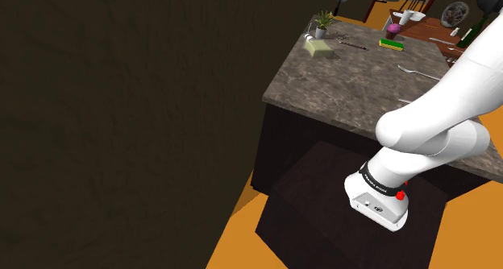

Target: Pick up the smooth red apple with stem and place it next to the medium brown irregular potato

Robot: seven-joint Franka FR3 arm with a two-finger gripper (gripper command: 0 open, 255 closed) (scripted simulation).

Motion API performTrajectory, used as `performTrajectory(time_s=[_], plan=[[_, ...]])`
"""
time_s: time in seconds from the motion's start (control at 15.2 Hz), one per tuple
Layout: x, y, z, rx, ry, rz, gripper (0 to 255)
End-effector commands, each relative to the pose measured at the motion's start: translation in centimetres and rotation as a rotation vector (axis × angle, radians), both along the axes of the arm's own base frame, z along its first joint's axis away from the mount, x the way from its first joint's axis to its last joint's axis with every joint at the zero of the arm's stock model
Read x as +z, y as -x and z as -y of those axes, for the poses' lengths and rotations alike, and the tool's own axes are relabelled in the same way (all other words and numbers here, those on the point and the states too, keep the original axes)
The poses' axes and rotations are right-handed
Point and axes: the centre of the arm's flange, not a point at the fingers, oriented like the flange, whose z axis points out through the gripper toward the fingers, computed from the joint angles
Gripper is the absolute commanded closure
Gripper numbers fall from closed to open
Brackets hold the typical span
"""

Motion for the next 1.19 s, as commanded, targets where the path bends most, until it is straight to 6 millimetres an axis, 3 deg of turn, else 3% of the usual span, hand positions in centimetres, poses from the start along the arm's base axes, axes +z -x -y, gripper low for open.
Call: performTrajectory(time_s=[0.0,0.07,0.4,0.66,1.12], plan=[[0.0,0.0,0.0,0.0,0.0,0.0,255],[0.0,0.0,0.0,0.0,0.0,0.0,0],[0.0,0.0,0.0,0.0,0.0,0.0,0],[5.0,0.0,0.3,0.0,0.0,0.0,0],[5.0,0.0,0.3,0.0,0.0,0.0,0]])
